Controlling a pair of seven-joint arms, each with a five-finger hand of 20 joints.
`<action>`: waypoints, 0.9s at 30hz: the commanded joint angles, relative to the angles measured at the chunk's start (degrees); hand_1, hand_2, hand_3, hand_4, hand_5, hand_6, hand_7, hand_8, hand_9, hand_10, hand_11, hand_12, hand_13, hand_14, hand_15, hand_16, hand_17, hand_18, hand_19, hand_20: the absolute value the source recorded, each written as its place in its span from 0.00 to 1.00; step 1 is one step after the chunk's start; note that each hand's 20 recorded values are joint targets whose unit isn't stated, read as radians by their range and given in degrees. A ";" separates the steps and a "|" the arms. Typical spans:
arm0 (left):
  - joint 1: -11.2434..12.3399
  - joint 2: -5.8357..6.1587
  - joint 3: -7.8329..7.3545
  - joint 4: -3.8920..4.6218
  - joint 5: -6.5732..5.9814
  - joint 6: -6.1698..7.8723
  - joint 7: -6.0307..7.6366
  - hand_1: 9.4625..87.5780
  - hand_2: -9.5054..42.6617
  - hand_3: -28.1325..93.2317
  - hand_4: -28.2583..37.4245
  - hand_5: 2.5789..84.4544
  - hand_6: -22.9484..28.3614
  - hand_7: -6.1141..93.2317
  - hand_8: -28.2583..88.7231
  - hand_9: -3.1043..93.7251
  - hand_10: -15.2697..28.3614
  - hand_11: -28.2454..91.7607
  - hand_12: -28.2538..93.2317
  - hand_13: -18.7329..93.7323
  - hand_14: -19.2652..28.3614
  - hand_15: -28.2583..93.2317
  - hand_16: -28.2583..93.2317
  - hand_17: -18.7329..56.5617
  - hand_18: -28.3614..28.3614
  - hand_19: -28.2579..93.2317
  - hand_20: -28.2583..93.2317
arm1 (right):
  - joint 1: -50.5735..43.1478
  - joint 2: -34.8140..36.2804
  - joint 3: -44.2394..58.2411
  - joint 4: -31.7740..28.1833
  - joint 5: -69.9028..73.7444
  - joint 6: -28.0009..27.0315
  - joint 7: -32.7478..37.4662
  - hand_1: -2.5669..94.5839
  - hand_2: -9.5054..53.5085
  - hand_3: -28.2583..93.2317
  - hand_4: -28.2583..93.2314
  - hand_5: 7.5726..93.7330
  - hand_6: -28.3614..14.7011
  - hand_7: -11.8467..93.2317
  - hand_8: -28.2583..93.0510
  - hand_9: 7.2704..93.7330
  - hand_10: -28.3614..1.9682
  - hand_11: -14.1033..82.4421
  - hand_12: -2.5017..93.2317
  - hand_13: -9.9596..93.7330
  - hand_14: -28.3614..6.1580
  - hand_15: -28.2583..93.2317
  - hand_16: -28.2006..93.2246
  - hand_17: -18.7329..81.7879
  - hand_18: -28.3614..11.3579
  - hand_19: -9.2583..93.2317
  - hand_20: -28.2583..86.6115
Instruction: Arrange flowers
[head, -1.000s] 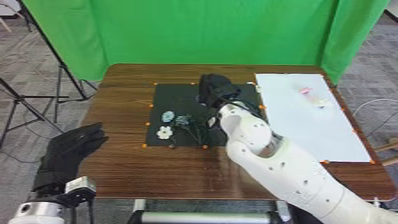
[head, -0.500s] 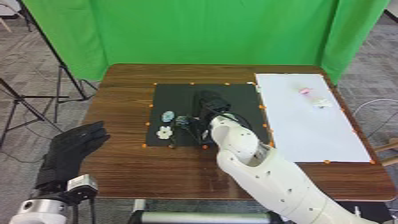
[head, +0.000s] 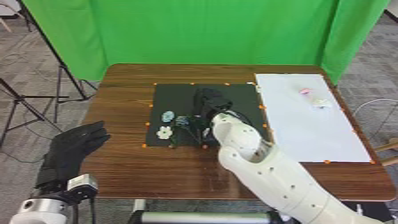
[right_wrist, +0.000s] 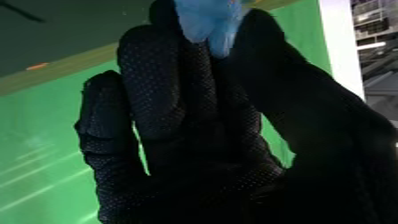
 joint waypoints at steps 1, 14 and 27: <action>0.87 -0.74 -0.27 -0.08 0.46 -0.50 -0.86 0.25 0.30 0.92 0.27 0.57 0.74 0.21 0.16 0.45 0.86 0.54 0.31 0.41 0.99 0.71 0.14 0.13 0.88 0.70 0.35 | -1.29 0.74 2.45 -2.62 0.93 -5.36 -2.62 0.39 0.07 0.94 0.00 0.65 0.59 0.31 0.12 0.70 0.47 0.43 0.20 0.68 0.52 0.80 0.38 0.51 0.21 0.99 0.42; 4.49 1.25 0.71 -0.45 -1.71 2.75 3.95 0.25 0.30 0.92 0.28 0.57 0.74 0.21 0.17 0.45 0.86 0.54 0.31 0.42 1.00 0.71 0.14 0.13 0.88 0.70 0.35 | 3.24 13.03 0.98 -11.91 8.39 -2.16 -3.95 0.32 0.12 0.94 0.00 0.60 0.55 0.29 0.13 0.64 0.40 0.42 0.20 0.66 0.47 0.80 0.37 0.50 0.19 0.98 0.41; 5.42 2.67 2.19 -0.49 -3.13 4.64 7.66 0.25 0.30 0.92 0.27 0.57 0.74 0.21 0.17 0.45 0.86 0.54 0.31 0.41 0.99 0.71 0.14 0.13 0.88 0.70 0.35 | -6.17 28.87 22.94 -7.94 12.45 -9.23 -7.38 0.28 0.16 0.93 0.01 0.50 0.48 0.26 0.14 0.53 0.30 0.37 0.20 0.67 0.52 0.86 0.37 0.55 0.24 1.00 0.50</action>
